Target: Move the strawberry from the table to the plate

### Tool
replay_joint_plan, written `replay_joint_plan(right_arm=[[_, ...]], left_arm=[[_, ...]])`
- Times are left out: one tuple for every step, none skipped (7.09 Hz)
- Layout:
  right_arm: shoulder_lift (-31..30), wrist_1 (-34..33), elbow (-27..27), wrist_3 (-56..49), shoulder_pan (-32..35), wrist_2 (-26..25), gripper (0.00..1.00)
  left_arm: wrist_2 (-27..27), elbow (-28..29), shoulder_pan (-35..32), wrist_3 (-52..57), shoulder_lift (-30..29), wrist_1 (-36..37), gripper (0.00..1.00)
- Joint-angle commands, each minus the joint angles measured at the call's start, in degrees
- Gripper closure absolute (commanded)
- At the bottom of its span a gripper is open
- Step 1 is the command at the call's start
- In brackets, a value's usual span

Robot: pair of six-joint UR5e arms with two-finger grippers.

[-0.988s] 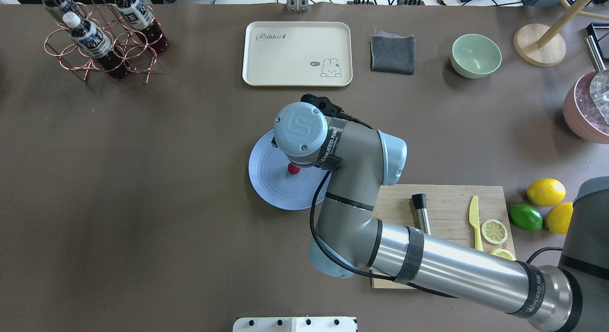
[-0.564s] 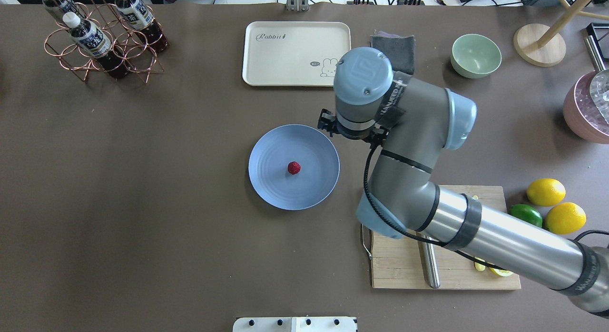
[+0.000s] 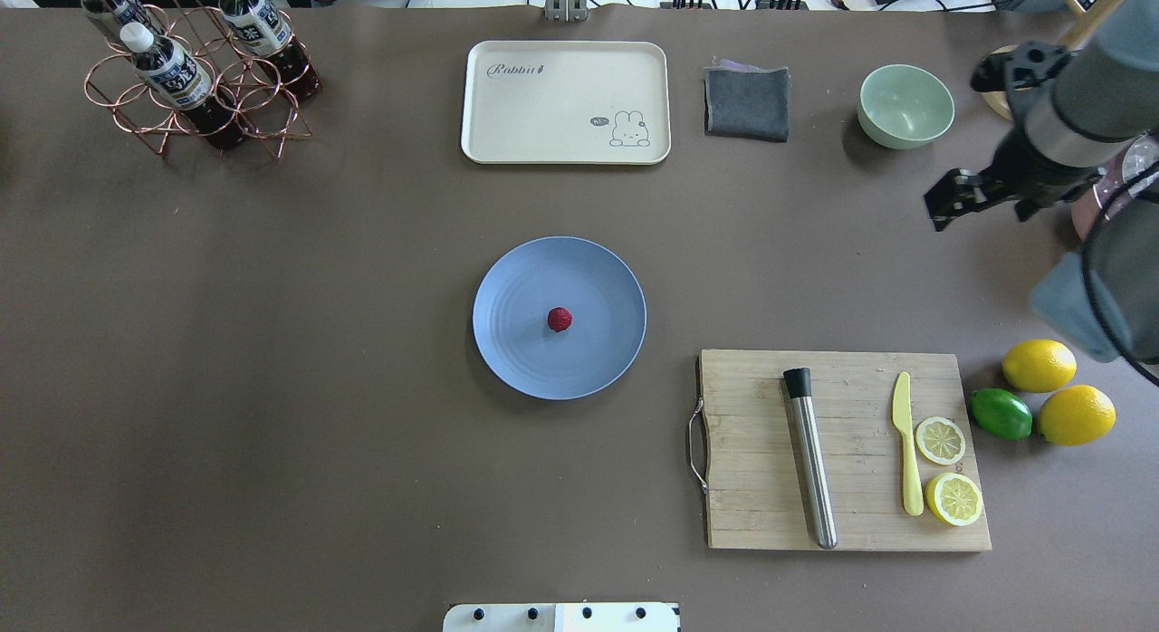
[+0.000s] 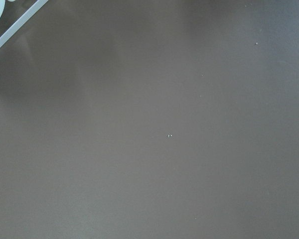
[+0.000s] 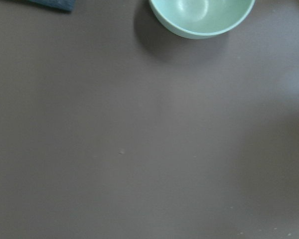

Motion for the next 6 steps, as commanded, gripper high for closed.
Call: replay_joint_plan(right_arm=[[-11.9,3.9,-3.5,-26.7,14.5,6.4,0.00],[-13.9,3.9,-6.6,-36.9,20.5,8.0,0.00],[-14.7,3.9,-10.0,-44.3,25.5,8.7,0.00],[-14.9,3.9,-12.3,-47.5,29.0,9.0,0.00],[-15.0,3.8,-12.6,-47.5,30.6,8.8,0.00],[-16.1,3.9,-12.7,-47.2,31.3,8.7,0.00]], left_arm=[[0.0,0.0,-0.1,0.1,0.1,0.0,0.01],[0.1,0.0,-0.1,0.1,0.1,0.0,0.01],[0.1,0.1,-0.1,0.1,0.1,0.0,0.01],[0.1,0.1,-0.1,0.1,0.1,0.0,0.01],[0.0,0.1,-0.1,0.1,0.2,0.0,0.01],[0.1,0.0,-0.1,0.2,0.6,-0.1,0.01]])
